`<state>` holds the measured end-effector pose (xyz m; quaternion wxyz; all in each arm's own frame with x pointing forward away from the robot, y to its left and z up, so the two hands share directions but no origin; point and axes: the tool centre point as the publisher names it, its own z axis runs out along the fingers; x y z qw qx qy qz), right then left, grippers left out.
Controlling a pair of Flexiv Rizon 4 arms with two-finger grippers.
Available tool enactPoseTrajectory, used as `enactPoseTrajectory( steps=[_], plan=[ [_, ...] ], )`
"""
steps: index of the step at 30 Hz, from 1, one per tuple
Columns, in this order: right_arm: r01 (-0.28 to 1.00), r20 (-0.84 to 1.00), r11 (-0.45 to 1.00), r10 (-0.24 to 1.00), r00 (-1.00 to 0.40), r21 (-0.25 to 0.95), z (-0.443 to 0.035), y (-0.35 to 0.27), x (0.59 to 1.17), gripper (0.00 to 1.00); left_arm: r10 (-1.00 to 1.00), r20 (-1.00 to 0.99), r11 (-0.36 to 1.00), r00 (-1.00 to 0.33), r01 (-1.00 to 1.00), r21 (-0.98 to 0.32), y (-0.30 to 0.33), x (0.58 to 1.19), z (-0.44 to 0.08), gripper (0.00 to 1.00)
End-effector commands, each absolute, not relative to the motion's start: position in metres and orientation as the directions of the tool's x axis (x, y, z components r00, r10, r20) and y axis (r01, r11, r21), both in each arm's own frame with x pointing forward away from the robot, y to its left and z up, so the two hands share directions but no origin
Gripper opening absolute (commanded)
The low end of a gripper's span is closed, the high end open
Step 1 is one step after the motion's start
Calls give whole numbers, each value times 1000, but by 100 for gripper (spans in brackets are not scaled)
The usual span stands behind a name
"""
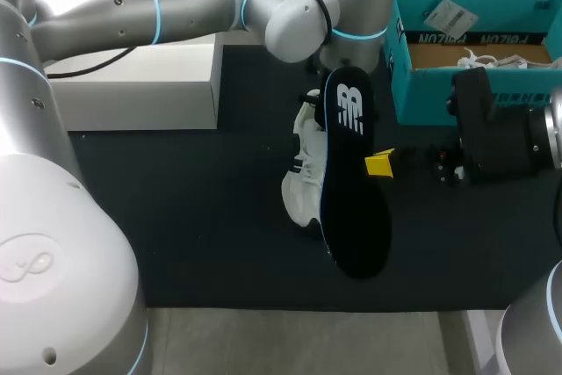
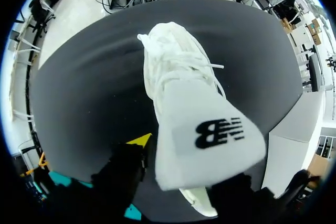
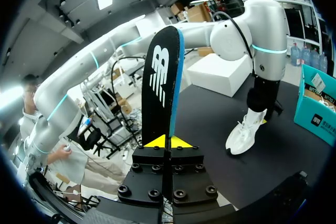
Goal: Take the shoe out of the shoebox, open the shoe tongue, remove and reinsert the insole, then place the shoe into the shoebox
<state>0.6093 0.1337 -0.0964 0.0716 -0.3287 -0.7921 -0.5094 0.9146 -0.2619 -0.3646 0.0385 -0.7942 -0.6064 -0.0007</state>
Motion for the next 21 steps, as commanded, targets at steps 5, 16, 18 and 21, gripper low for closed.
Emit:
enactPoseTrajectory(
  steps=[5,16,18,21],
  plan=[
    [594,446,261,454,-771,761,-98,135,606,0,968,-65,-241,241,970,0,-248,905,-336,100],
    [594,446,261,454,-771,761,-98,135,606,0,928,-290,-214,235,971,102,-254,905,-280,100],
    [594,446,261,454,-771,761,-98,135,606,0,916,-327,-203,232,972,122,-256,905,-270,100],
    [594,446,261,454,-771,761,-98,135,606,0,894,-387,-180,227,971,155,-257,905,-251,100]
  ],
)
